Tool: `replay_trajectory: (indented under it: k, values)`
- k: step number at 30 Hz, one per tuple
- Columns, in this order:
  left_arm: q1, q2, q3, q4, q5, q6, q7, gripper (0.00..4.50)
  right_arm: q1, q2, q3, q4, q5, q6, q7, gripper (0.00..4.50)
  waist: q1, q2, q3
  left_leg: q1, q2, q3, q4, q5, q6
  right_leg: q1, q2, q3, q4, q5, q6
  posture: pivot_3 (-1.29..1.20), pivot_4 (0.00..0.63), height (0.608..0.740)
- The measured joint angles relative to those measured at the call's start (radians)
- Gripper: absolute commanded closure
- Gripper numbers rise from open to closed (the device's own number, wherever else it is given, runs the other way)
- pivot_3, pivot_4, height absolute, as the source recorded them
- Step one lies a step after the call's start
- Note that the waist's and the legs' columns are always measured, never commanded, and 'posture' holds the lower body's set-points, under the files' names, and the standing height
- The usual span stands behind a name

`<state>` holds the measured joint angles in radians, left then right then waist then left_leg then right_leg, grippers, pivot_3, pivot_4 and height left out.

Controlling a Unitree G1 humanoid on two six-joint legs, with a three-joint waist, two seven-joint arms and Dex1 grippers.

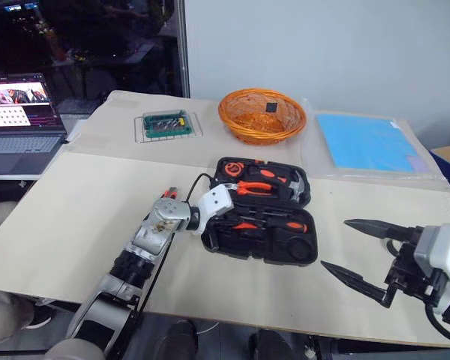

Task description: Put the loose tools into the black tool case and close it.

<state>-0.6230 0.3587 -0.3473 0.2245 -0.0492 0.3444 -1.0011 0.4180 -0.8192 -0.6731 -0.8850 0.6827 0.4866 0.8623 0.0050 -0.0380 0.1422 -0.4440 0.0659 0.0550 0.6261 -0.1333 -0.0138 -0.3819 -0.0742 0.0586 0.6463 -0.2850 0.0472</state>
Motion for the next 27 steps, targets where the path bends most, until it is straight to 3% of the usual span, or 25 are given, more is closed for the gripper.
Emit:
replay_trajectory:
  k: [7,11,14,17,18,23,26,27]
  values:
    - [0.061,-0.032,0.160,0.010,-0.120,-0.011,0.052,4.38,-0.089,-0.018,0.073,0.001,0.012,0.004,-0.022,0.00,-0.020,0.000,0.001,0.002,0.001,0.000,0.000,-0.004,-0.006,0.005,0.000,0.000,0.000,0.000,0.002,0.00,0.150,0.740]
    - [0.117,0.034,0.361,-0.175,-0.221,0.127,0.162,3.39,-0.133,-0.017,0.122,0.013,0.035,0.003,-0.014,0.00,-0.026,-0.001,0.002,0.001,0.001,0.001,-0.001,0.000,0.001,0.003,0.000,0.001,0.000,0.003,0.002,0.00,0.150,0.740]
    - [0.176,0.101,0.512,-0.337,-0.237,0.268,0.297,2.32,-0.177,-0.018,0.163,0.029,0.047,0.002,-0.009,0.00,-0.022,-0.001,0.002,0.000,0.000,0.002,-0.003,0.000,0.002,0.001,-0.001,0.002,0.000,0.005,0.004,0.00,0.150,0.740]
    - [0.271,0.124,0.556,-0.433,-0.233,0.375,0.380,1.19,-0.207,-0.018,0.207,0.055,0.047,0.000,0.005,0.00,-0.011,-0.001,0.002,-0.002,-0.001,0.001,-0.003,0.000,0.002,-0.003,-0.002,0.002,0.000,0.005,0.005,0.00,0.150,0.740]
    - [0.293,0.129,0.554,-0.446,-0.230,0.397,0.394,1.03,-0.214,-0.018,0.219,0.061,0.046,-0.001,0.008,0.00,-0.008,-0.002,0.003,-0.002,-0.001,0.002,-0.003,-0.001,0.002,-0.005,-0.002,0.002,0.000,0.005,0.004,0.00,0.150,0.740]
    - [0.341,0.171,0.493,-0.450,-0.226,0.515,0.429,1.03,-0.270,-0.018,0.275,0.094,0.045,-0.006,0.019,0.00,0.001,-0.007,0.006,-0.002,-0.001,0.002,-0.002,-0.005,-0.006,-0.005,-0.002,0.001,0.000,0.002,-0.004,0.00,0.150,0.740]
    - [0.327,0.195,0.457,-0.412,-0.204,0.533,0.447,1.67,-0.287,-0.018,0.278,0.103,0.045,-0.007,0.022,0.00,0.001,-0.007,0.006,-0.002,0.000,0.003,-0.002,-0.005,-0.006,-0.006,-0.003,0.001,0.000,0.002,-0.004,0.00,0.150,0.740]
    - [0.328,0.197,0.448,-0.395,-0.198,0.530,0.449,2.14,-0.287,-0.018,0.278,0.108,0.045,-0.007,0.023,0.00,0.001,-0.007,0.006,-0.002,0.000,0.004,-0.002,-0.005,-0.006,-0.006,-0.003,0.001,0.000,0.002,-0.004,0.00,0.150,0.740]
